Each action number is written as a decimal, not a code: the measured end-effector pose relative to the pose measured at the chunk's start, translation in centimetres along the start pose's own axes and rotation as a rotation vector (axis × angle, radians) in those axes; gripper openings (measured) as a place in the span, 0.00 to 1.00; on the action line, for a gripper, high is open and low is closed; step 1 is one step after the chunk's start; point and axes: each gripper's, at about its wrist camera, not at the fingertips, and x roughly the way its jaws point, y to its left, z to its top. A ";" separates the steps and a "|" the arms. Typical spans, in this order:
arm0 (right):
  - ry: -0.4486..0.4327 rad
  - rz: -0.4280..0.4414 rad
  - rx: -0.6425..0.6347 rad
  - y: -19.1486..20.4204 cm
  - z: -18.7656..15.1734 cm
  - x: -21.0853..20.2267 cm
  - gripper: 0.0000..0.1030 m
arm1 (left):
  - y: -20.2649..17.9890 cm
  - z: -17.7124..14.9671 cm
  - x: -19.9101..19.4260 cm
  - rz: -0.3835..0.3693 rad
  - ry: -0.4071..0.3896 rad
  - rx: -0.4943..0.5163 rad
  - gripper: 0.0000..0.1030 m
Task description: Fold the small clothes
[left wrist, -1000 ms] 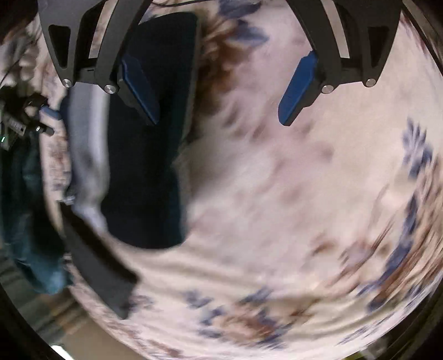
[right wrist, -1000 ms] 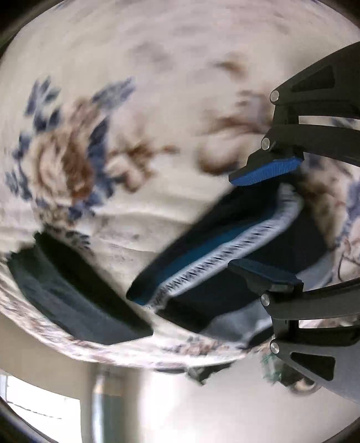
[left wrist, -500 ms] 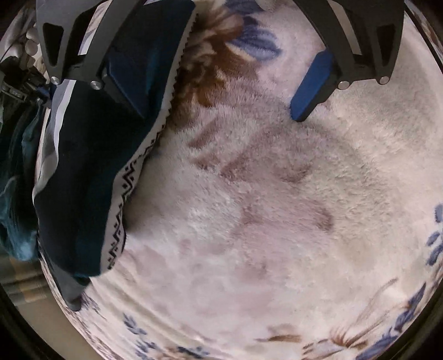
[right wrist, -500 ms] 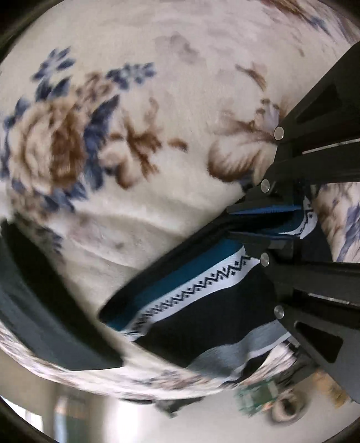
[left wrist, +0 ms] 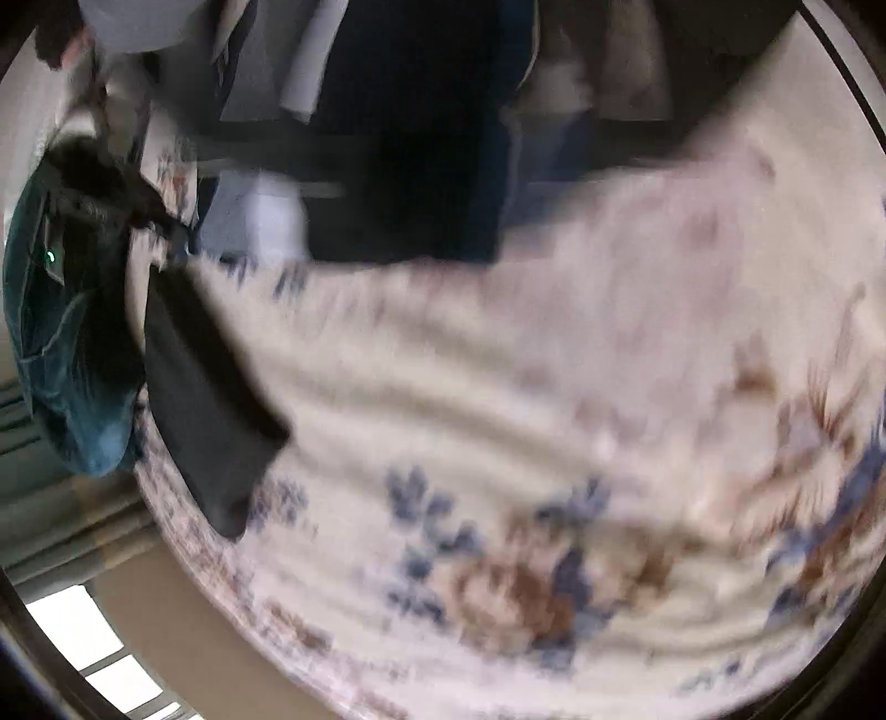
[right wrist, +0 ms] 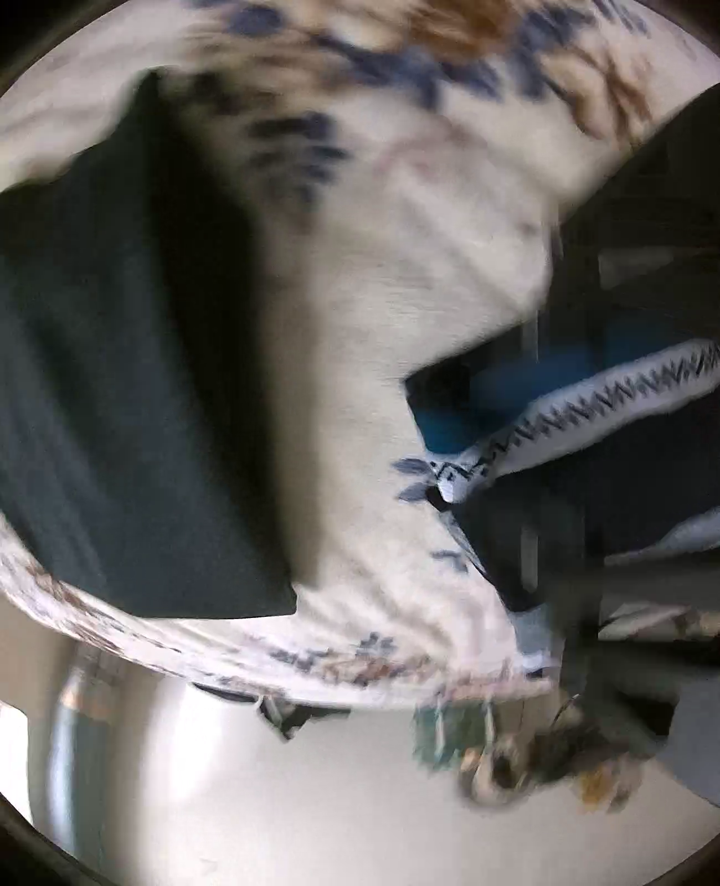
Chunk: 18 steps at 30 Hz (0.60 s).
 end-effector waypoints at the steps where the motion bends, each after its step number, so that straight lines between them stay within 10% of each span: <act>1: -0.019 -0.009 -0.017 0.6 0.0 -0.6 0.05 | 0.0 0.2 -0.1 -0.010 -0.004 -0.005 0.16; 9: -0.110 -0.060 0.024 0.9 1.5 -1.7 0.05 | 2.4 0.7 2.3 -0.028 0.046 -0.107 0.17; 12: -0.070 -0.146 -0.041 1.7 2.1 -0.5 0.05 | 2.8 1.0 1.6 -0.024 0.062 -0.100 0.27; 14: -0.020 -0.162 -0.035 1.5 2.6 0.1 0.08 | 2.5 1.0 0.2 -0.008 0.039 -0.077 0.56; 18: 0.035 -0.090 0.049 0.0 1.1 -1.9 0.49 | 2.5 -0.4 -2.9 -0.064 0.030 -0.065 0.73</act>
